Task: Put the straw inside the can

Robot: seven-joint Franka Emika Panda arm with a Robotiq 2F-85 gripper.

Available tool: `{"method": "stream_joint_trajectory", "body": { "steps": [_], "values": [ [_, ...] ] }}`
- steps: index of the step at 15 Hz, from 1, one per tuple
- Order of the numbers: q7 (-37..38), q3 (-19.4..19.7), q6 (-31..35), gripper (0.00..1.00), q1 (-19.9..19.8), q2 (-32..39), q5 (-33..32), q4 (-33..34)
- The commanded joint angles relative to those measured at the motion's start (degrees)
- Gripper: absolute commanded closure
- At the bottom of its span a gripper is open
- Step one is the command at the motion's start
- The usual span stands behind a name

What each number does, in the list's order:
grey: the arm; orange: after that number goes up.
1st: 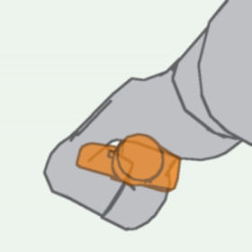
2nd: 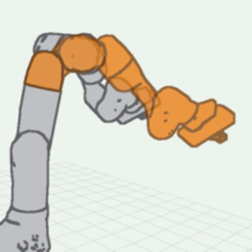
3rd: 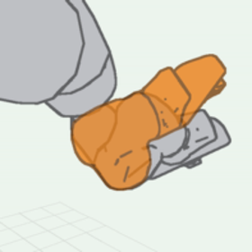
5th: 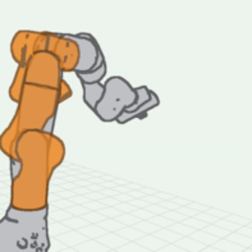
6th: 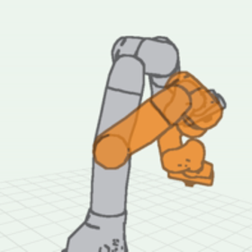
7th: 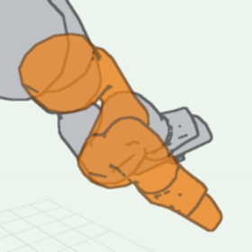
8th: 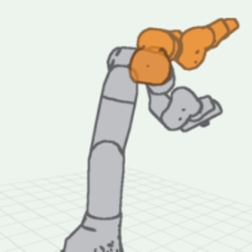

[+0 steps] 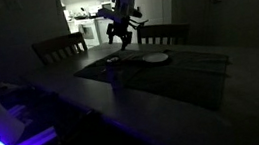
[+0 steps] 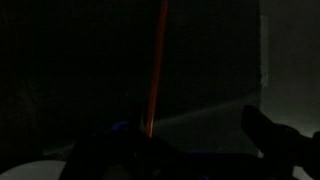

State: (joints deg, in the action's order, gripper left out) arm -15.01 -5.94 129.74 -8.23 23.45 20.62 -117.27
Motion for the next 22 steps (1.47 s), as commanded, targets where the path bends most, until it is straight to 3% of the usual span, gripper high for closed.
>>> {"method": "stream_joint_trajectory", "body": {
  "steps": [1,9,13,22],
  "values": [
    [-0.1,1.2,2.5,0.0,1.8,-0.5,-2.3,0.8],
    [0.8,1.2,16.6,0.0,4.4,7.8,-7.9,1.6],
    [2.0,0.9,22.5,0.0,3.8,10.2,-9.9,2.1],
    [2.3,0.1,24.6,0.0,2.8,12.5,-9.9,3.8]
  ]
}}
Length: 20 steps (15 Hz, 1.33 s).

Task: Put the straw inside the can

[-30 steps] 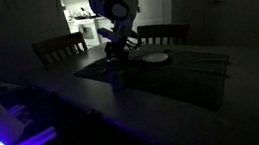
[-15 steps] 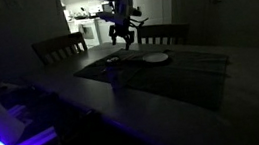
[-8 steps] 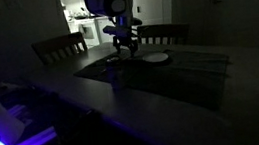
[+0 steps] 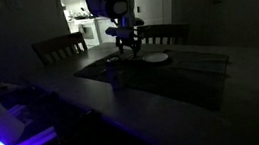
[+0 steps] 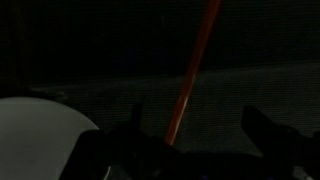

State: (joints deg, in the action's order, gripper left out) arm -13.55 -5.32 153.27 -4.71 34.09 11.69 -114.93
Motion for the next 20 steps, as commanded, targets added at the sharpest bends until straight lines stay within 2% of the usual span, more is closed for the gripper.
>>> {"method": "stream_joint_trajectory", "body": {
  "steps": [1,7,10,11,12,15,20],
  "values": [
    [0.9,-0.6,1.1,0.0,-0.8,2.1,-0.8,1.5],
    [0.9,-0.7,1.4,0.0,-1.0,3.2,-0.8,1.7],
    [0.9,-1.0,2.0,0.07,-1.2,3.7,-0.7,1.5],
    [0.9,-1.0,2.1,0.12,-1.2,3.7,-0.6,1.5],
    [0.9,-1.0,2.1,0.11,-1.3,3.7,-0.6,1.5],
    [1.0,-1.1,2.3,0.17,-1.5,3.6,-0.6,1.4],
    [1.2,-1.0,2.1,0.15,-1.6,3.4,-0.7,1.3]
  ]
}}
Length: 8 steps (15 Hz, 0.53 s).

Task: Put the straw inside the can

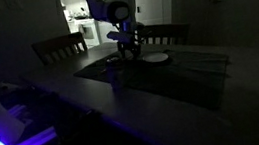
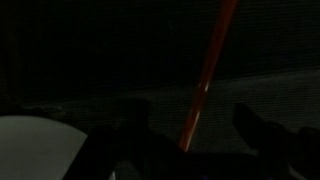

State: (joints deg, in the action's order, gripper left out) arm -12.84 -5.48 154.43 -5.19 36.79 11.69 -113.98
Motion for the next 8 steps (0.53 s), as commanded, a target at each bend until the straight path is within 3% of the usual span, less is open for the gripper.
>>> {"method": "stream_joint_trajectory", "body": {
  "steps": [1,3,5,8],
  "values": [
    [0.5,-0.7,0.8,0.15,-1.1,0.7,-0.7,0.4],
    [1.1,-0.6,0.3,0.17,-1.1,0.5,-0.6,0.5],
    [1.6,-0.5,0.0,0.26,-1.2,0.3,-0.4,0.4],
    [2.5,-0.3,-0.1,0.27,-1.5,-0.2,-0.2,0.1]
  ]
}}
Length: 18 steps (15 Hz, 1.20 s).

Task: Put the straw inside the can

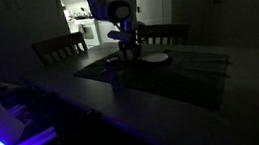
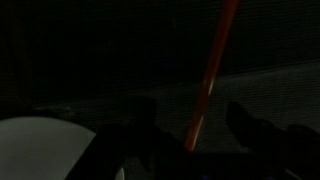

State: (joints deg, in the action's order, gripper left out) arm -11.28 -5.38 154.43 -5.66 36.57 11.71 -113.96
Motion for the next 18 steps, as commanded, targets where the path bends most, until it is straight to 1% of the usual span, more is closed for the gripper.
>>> {"method": "stream_joint_trajectory", "body": {
  "steps": [1,2,4,6,7,8,9,12,13,14,15,18],
  "values": [
    [1.3,-0.4,-0.2,0.25,-1.1,-0.1,-0.2,-0.1],
    [1.6,-0.4,-0.1,0.26,-1.1,-0.1,-0.2,-0.1],
    [2.0,-0.4,-0.2,0.38,-1.1,-0.3,-0.2,-0.2],
    [2.3,-0.2,-0.3,0.56,-1.2,-0.5,-0.2,-0.2],
    [2.4,-0.2,-0.3,0.7,-1.3,-0.5,-0.2,-0.1],
    [2.4,-0.2,-0.3,0.77,-1.5,-0.5,-0.2,-0.1],
    [2.4,-0.1,-0.3,0.82,-1.6,-0.4,-0.2,0.1],
    [2.7,0.0,-0.6,0.9,-1.7,-0.3,-0.3,0.5],
    [2.8,0.0,-0.8,0.96,-1.6,-0.2,-0.3,0.7],
    [2.8,0.0,-0.7,0.95,-1.6,-0.2,-0.3,0.6],
    [2.8,0.0,-0.8,0.99,-1.6,-0.3,-0.3,0.6],
    [2.7,-0.2,-1.1,0.98,-1.7,-0.8,-0.2,0.1]
  ]
}}
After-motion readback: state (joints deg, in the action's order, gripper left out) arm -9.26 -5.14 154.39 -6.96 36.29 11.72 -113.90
